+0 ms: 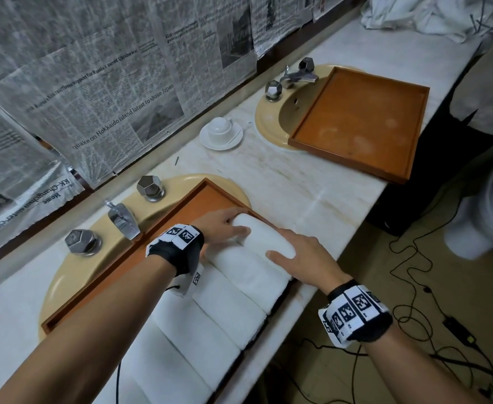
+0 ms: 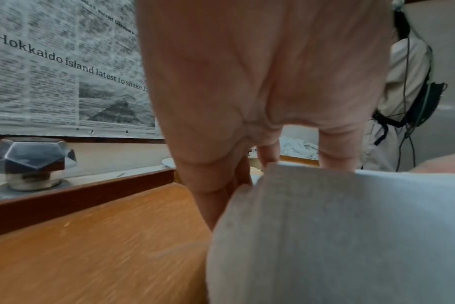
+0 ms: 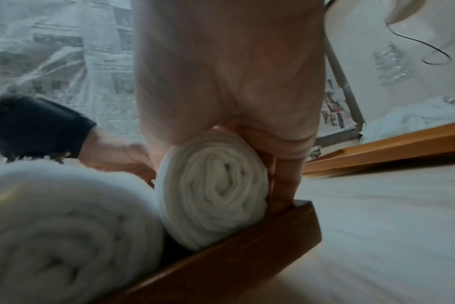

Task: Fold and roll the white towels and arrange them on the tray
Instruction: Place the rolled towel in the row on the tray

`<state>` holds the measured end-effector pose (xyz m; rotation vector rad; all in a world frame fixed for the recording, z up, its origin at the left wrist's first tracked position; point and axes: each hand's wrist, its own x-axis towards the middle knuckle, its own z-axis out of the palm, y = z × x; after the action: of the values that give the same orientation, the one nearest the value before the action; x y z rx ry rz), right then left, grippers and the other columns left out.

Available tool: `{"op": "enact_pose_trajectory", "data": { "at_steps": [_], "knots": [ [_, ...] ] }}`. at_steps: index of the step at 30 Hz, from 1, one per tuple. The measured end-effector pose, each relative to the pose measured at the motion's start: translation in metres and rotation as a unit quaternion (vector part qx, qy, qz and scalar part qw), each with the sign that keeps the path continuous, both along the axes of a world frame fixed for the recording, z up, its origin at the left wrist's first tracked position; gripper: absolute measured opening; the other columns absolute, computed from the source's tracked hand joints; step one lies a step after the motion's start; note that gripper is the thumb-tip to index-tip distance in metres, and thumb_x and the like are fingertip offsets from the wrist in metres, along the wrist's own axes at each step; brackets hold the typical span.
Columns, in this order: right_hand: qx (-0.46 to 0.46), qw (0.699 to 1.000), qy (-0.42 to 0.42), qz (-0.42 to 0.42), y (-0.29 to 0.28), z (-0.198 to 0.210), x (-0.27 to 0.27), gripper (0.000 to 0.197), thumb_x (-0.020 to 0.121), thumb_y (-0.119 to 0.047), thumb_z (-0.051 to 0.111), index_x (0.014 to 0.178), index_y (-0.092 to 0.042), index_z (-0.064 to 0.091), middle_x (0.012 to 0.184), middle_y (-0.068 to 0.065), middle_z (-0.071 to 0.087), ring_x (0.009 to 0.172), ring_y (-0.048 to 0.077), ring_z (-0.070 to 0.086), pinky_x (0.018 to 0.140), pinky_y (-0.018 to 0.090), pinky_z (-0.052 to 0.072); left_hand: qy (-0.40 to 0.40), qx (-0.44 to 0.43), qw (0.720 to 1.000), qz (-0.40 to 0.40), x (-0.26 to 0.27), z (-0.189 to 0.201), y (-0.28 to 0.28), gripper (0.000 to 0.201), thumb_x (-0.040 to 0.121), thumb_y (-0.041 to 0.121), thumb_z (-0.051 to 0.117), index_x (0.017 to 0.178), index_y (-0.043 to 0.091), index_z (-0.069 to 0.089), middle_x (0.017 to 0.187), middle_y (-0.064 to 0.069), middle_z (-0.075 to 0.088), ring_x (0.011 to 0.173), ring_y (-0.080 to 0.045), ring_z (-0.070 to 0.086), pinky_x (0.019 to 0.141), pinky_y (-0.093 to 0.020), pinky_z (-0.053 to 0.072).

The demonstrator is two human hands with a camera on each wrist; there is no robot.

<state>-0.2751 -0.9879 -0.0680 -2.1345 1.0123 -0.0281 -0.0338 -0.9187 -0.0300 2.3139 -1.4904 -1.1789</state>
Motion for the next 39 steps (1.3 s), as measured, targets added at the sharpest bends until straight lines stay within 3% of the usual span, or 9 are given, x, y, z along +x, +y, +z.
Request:
{"op": "enact_pose_trajectory", "data": {
  "at_steps": [3, 6, 9, 14, 17, 21, 27, 33, 39],
  "knots": [
    [-0.075, 0.997, 0.002, 0.002, 0.0, -0.008, -0.003, 0.061, 0.082, -0.07, 0.05, 0.133, -0.037, 0.051, 0.119, -0.01, 0.05, 0.113, 0.014, 0.042, 0.093, 0.037, 0.046, 0.006, 0.001, 1.0, -0.005, -0.003, 0.003, 0.0, 0.059, 0.094, 0.053, 0.058, 0.148, 0.043, 0.037, 0.149, 0.006, 0.046, 0.132, -0.018, 0.045, 0.111, -0.035, 0.032],
    [-0.026, 0.998, 0.003, -0.049, -0.002, -0.013, -0.005, 0.053, 0.08, -0.07, 0.057, 0.128, -0.048, 0.052, 0.12, -0.012, 0.038, 0.116, 0.012, 0.031, 0.098, 0.037, 0.038, 0.01, 0.015, 1.0, -0.003, -0.004, 0.004, 0.0, 0.064, 0.094, 0.056, 0.056, 0.151, 0.042, 0.033, 0.152, 0.005, 0.044, 0.135, -0.019, 0.043, 0.108, -0.034, 0.031],
    [0.074, 0.993, -0.038, -0.083, -0.003, -0.016, -0.006, 0.053, 0.082, -0.063, 0.065, 0.13, -0.045, 0.054, 0.116, -0.007, 0.046, 0.114, 0.016, 0.046, 0.099, 0.034, 0.042, 0.011, 0.017, 1.0, -0.005, -0.006, 0.005, 0.0, 0.066, 0.094, 0.056, 0.056, 0.153, 0.04, 0.03, 0.152, 0.005, 0.044, 0.137, -0.019, 0.042, 0.105, -0.031, 0.03],
    [0.078, 0.985, -0.085, -0.128, -0.002, -0.018, -0.005, 0.035, 0.08, -0.046, 0.077, 0.11, -0.033, 0.066, 0.109, -0.005, 0.053, 0.1, 0.012, 0.058, 0.093, 0.029, 0.048, 0.014, 0.016, 1.0, -0.009, -0.013, 0.011, 0.002, 0.06, 0.098, 0.05, 0.054, 0.152, 0.035, 0.033, 0.144, 0.005, 0.05, 0.129, -0.018, 0.046, 0.099, -0.028, 0.03],
    [0.073, 0.985, -0.081, -0.134, 0.002, -0.018, -0.002, 0.044, 0.078, -0.046, 0.077, 0.116, -0.028, 0.064, 0.111, -0.006, 0.051, 0.105, 0.014, 0.056, 0.096, 0.031, 0.047, 0.022, 0.009, 1.0, 0.006, -0.013, 0.009, 0.007, 0.051, 0.098, 0.05, 0.054, 0.145, 0.034, 0.044, 0.138, 0.006, 0.055, 0.124, -0.017, 0.05, 0.097, -0.029, 0.033],
    [0.005, 0.997, -0.034, -0.065, 0.003, -0.015, -0.005, 0.064, 0.081, -0.061, 0.065, 0.137, -0.034, 0.05, 0.129, -0.01, 0.046, 0.121, 0.015, 0.043, 0.103, 0.038, 0.041, 0.009, -0.021, 0.999, 0.033, -0.009, 0.011, 0.02, 0.05, 0.099, 0.049, 0.053, 0.144, 0.029, 0.047, 0.136, 0.008, 0.056, 0.123, -0.015, 0.051, 0.102, -0.029, 0.037],
    [-0.183, 0.981, -0.06, 0.018, 0.016, 0.006, 0.0, 0.073, 0.08, -0.067, 0.05, 0.138, -0.023, 0.048, 0.139, -0.005, 0.05, 0.128, 0.014, 0.043, 0.111, 0.036, 0.032, -0.022, -0.057, 0.995, 0.084, -0.001, 0.015, 0.059, 0.055, 0.096, 0.055, 0.054, 0.142, 0.027, 0.051, 0.134, 0.006, 0.058, 0.114, -0.012, 0.054, 0.094, -0.026, 0.04],
    [-0.198, 0.971, -0.088, 0.098, 0.041, 0.028, 0.021, 0.07, 0.088, -0.052, 0.063, 0.144, -0.013, 0.045, 0.145, 0.004, 0.047, 0.135, 0.02, 0.041, 0.114, 0.036, 0.032, -0.049, -0.1, 0.984, 0.138, -0.009, 0.027, 0.128, 0.057, 0.095, 0.056, 0.054, 0.142, 0.025, 0.05, 0.139, 0.005, 0.055, 0.113, -0.013, 0.058, 0.098, -0.035, 0.048],
    [-0.192, 0.959, -0.094, 0.184, 0.097, 0.047, 0.048, 0.071, 0.09, -0.055, 0.057, 0.147, -0.015, 0.043, 0.151, 0.0, 0.043, 0.14, 0.016, 0.035, 0.116, 0.029, 0.024, -0.075, -0.129, 0.967, 0.206, -0.019, 0.04, 0.228, 0.056, 0.096, 0.054, 0.053, 0.143, 0.025, 0.047, 0.142, 0.004, 0.052, 0.116, -0.011, 0.055, 0.098, -0.036, 0.049]
  ]
}}
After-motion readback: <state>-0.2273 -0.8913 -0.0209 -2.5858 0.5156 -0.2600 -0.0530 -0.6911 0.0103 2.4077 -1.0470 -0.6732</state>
